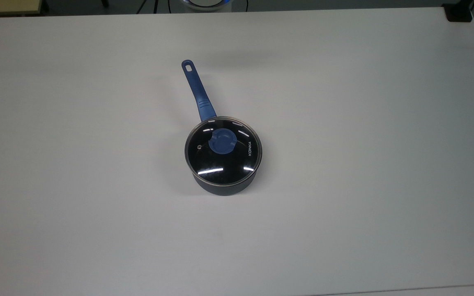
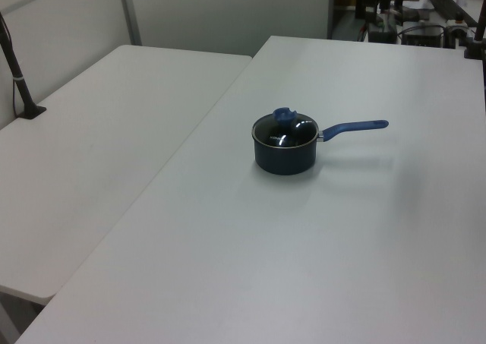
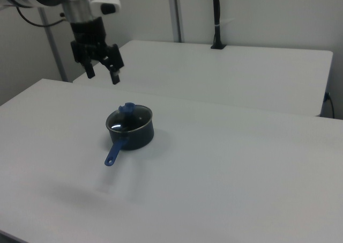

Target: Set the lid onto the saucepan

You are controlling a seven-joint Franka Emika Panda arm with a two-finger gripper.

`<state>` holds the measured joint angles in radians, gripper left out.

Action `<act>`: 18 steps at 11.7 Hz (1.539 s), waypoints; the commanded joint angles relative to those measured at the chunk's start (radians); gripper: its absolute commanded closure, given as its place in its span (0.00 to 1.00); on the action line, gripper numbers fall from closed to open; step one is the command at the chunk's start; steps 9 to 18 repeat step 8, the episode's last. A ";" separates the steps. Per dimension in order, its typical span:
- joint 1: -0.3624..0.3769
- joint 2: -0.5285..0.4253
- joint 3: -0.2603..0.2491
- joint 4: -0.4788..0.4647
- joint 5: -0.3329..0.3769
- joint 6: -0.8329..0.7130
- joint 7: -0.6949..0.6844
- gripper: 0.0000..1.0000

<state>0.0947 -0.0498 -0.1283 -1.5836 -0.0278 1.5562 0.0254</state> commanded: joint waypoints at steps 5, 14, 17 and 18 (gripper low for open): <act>-0.109 -0.021 0.016 -0.042 0.011 0.054 -0.174 0.00; -0.107 -0.021 0.015 -0.038 0.011 0.053 -0.171 0.00; -0.107 -0.021 0.015 -0.038 0.011 0.053 -0.171 0.00; -0.107 -0.021 0.015 -0.038 0.011 0.053 -0.171 0.00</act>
